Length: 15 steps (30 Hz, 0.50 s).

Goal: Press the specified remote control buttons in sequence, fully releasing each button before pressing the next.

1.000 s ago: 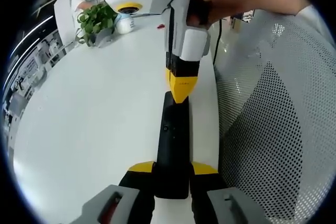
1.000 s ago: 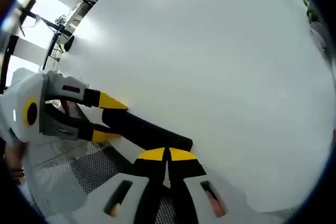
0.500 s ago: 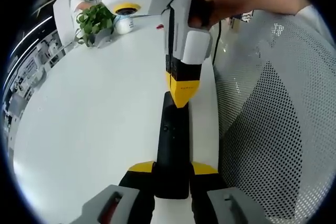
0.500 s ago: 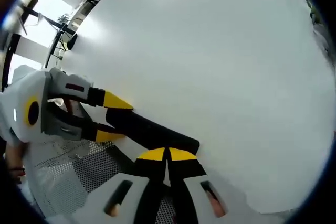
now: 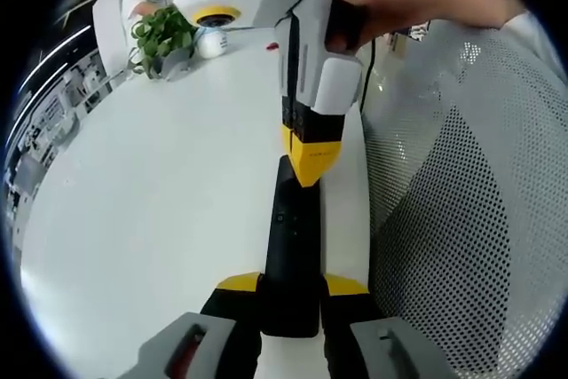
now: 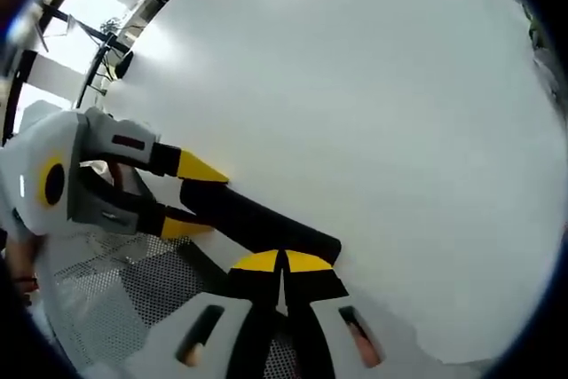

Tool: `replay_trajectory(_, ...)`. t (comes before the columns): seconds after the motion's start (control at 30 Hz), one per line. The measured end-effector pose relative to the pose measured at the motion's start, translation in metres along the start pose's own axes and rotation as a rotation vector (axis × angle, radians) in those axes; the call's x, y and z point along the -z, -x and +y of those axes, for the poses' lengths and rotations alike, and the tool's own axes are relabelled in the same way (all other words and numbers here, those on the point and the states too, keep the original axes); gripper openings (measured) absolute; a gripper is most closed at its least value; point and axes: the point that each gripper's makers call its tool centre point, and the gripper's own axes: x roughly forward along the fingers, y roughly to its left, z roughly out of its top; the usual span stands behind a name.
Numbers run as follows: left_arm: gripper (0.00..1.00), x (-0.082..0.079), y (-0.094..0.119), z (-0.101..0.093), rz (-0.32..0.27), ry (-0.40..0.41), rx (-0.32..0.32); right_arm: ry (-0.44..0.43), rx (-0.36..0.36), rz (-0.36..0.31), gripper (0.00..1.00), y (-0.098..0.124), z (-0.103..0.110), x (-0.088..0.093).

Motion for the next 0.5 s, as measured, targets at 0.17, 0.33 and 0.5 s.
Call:
replay_trajectory(0.17, 0.25, -0.0002, 0.0002, -0.0001, -0.003, 0.003, 0.001, -0.020, -0.005, 0.007, 0.00, -0.0001, -0.0022, -0.0004)
replay_trajectory(0.33, 0.25, -0.0002, 0.0000, 0.0001, -0.001, 0.000, 0.003, 0.017, 0.002, 0.006, 0.00, -0.0009, -0.0005, -0.0012)
replay_trajectory(0.5, 0.25, -0.0001, -0.0005, 0.0005, 0.002, -0.006, 0.006, 0.079, 0.063, 0.020, 0.00, -0.0023, 0.0004, -0.0024)
